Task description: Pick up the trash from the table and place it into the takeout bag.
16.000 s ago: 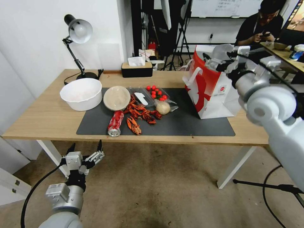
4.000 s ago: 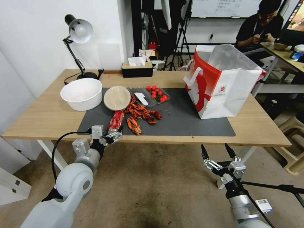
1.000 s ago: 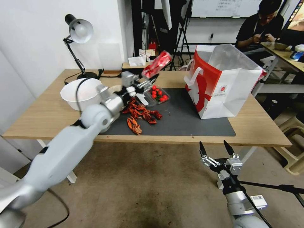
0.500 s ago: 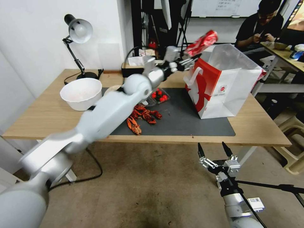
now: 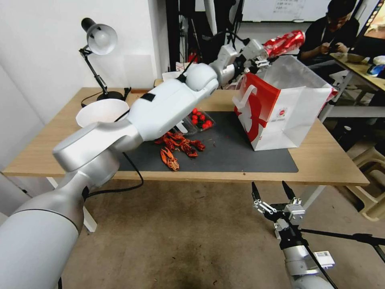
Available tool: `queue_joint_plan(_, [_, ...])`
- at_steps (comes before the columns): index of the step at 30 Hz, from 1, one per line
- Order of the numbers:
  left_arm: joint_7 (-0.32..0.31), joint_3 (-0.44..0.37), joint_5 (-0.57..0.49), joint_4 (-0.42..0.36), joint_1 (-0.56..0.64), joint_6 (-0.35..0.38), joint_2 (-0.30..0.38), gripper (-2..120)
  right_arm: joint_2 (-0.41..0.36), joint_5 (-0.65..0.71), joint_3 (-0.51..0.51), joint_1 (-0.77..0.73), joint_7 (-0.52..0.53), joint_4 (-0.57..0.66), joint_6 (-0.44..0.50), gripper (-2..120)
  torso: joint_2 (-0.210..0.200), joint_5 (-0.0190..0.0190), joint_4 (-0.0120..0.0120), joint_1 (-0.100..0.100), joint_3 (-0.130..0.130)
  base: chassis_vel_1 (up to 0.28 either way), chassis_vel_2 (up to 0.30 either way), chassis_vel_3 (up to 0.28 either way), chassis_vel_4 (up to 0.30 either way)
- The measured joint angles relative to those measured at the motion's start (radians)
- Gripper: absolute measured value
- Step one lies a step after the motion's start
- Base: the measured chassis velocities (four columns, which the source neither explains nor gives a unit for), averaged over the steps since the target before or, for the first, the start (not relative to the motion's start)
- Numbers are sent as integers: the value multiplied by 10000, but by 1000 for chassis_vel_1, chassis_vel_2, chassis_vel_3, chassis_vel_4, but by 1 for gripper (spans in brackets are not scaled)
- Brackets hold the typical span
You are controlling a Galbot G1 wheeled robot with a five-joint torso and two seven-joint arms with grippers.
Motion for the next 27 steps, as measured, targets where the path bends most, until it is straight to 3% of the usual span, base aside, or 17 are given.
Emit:
queue_joint_plan(5, [321,263,1080,284,-230,-356,-177,55,8,1,-22,48,-4,-3,0,100,0,0,-1,0,0,0,0,0,0])
queue_joint_plan(7, [369,421,1326,385,-304,-461,-205,66,28,27,-37,77,-4,-14,9,100,0,0,0,0,0,0,0,0,0])
queue_joint_plan(15, [149,442,1112,334,-256,-424,109,95,76,62,-33,69,-12,-17,46,100,0,-2,-1,0,0,0,0,0,0])
queue_joint_plan(18, [-31,344,531,37,-151,-200,349,99,78,62,-65,106,-15,-25,44,100,0,-2,0,0,0,0,0,0,0])
queue_joint_plan(20, [-444,224,-541,-593,-8,271,777,100,79,58,-144,184,-15,-25,7,100,0,-3,0,0,0,0,0,0,0])
queue_joint_plan(23, [-656,163,-810,-879,72,480,963,100,76,49,-186,218,-15,-25,-16,100,0,-3,2,0,-1,0,0,0,0])
queue_joint_plan(24, [-1018,99,-1029,-1224,199,756,1200,100,71,34,-227,257,-12,-25,-47,100,1,-3,2,-1,-1,0,0,0,0])
queue_joint_plan(25, [-1896,-9,-1360,-1926,537,1398,1540,100,60,-6,-294,326,6,-35,-78,100,0,-3,3,0,0,0,0,0,0])
queue_joint_plan(26, [-1896,-9,-1360,-1926,537,1398,1540,100,60,-6,-294,326,6,-35,-78,100,0,-3,3,0,0,0,0,0,0])
queue_joint_plan(27, [-2951,-132,-1702,-2456,853,1919,1661,100,47,-39,-342,356,25,-37,-112,100,0,-3,1,0,-1,0,0,0,0])
